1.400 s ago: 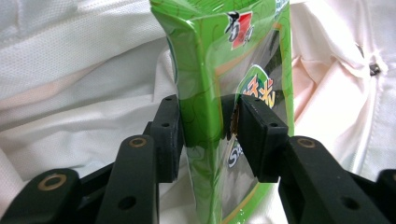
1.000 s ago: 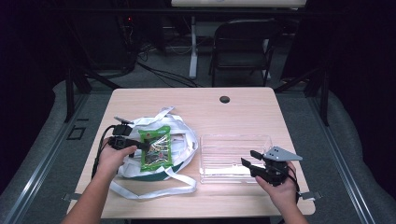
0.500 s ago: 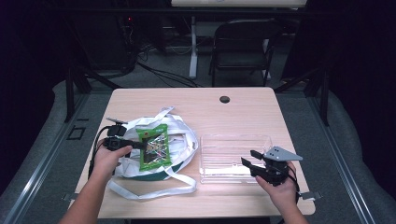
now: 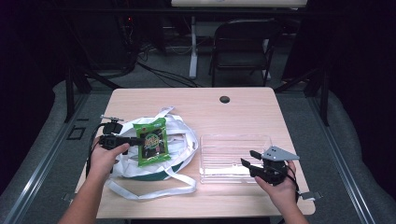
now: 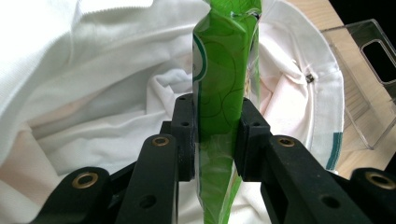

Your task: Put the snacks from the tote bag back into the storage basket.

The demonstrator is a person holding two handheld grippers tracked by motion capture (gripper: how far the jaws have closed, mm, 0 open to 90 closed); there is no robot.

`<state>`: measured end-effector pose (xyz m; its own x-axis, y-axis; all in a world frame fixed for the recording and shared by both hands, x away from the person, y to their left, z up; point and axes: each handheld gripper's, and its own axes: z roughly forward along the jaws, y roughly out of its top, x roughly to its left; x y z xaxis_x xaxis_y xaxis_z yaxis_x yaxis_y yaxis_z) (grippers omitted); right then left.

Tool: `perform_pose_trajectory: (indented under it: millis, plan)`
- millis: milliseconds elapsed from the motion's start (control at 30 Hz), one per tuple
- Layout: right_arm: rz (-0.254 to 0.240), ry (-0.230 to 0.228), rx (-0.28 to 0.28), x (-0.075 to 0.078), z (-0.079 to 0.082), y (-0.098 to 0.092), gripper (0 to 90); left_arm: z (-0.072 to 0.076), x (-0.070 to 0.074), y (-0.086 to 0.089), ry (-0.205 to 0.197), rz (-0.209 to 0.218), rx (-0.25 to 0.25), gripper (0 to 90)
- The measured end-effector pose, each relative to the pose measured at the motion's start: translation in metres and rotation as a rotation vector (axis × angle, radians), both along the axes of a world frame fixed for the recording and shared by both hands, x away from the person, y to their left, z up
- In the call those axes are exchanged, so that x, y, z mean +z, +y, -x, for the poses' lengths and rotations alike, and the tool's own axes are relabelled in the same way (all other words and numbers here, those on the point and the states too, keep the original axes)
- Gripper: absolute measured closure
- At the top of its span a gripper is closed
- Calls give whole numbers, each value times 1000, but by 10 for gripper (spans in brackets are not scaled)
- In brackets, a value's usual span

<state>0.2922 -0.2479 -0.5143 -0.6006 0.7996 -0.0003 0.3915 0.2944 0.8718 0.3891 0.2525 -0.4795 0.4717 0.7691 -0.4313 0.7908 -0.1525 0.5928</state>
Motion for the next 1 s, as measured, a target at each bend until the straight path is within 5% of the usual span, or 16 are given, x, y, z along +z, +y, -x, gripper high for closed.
perform_pose_trajectory:
  millis: [133, 600, 1000]
  plan:
    - [14, -8, 13, 5, 1, 4, 529, 3, 3, 1, -36, 4, 2, 734]
    - [42, 81, 25, 14, -13, 6, 544, 12, 24, 3, -111, 17, -11, 734]
    - [95, 105, 105, 31, -21, 3, 576, 14, 35, -2, -151, 5, -35, 734]
